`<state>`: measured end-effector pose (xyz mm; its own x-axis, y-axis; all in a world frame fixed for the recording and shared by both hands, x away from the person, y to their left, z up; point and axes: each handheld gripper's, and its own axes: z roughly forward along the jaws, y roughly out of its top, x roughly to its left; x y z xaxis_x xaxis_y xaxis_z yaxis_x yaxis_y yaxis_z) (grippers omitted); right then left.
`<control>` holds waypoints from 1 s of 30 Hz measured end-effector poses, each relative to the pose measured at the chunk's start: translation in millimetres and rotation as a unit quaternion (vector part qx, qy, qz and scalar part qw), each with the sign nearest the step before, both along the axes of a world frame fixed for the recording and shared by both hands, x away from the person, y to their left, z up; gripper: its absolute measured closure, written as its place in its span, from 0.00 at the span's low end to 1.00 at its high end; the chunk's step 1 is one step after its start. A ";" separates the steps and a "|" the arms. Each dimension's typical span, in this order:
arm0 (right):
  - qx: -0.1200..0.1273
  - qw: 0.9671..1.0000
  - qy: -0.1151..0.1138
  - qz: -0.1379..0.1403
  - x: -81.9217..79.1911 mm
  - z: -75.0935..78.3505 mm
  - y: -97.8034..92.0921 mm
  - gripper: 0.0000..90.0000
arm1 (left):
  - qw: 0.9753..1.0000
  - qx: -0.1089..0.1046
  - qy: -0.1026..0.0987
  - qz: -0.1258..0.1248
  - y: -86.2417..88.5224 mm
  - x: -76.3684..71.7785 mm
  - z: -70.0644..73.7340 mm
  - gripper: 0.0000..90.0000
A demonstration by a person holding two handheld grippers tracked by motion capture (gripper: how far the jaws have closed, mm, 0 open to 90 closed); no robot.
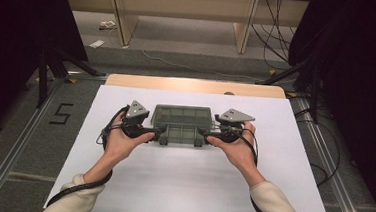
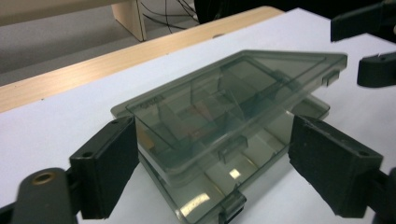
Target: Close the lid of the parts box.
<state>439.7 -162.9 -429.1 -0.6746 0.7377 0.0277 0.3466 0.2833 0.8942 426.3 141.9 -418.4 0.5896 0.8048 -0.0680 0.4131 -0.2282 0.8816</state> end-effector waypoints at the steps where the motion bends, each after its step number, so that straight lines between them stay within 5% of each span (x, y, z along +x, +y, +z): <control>1: 0.002 1.000 0.000 -0.001 0.2 0.4 0.7 0.22 | 1.000 -0.001 0.000 0.002 0.3 0.7 0.6 0.18; 6: 0.006 1.000 -0.003 -0.002 3.1 3.1 4.3 0.24 | 1.000 -0.015 0.004 0.008 1.7 4.9 1.6 0.24; 17: 0.009 1.000 -0.008 -0.005 7.6 1.4 8.7 0.37 | 1.000 -0.007 0.002 0.029 -3.1 9.7 2.5 0.48; 30: -0.006 1.000 -0.013 0.009 5.9 2.8 10.1 0.86 | 0.999 0.030 -0.002 0.027 -9.7 6.5 1.0 0.93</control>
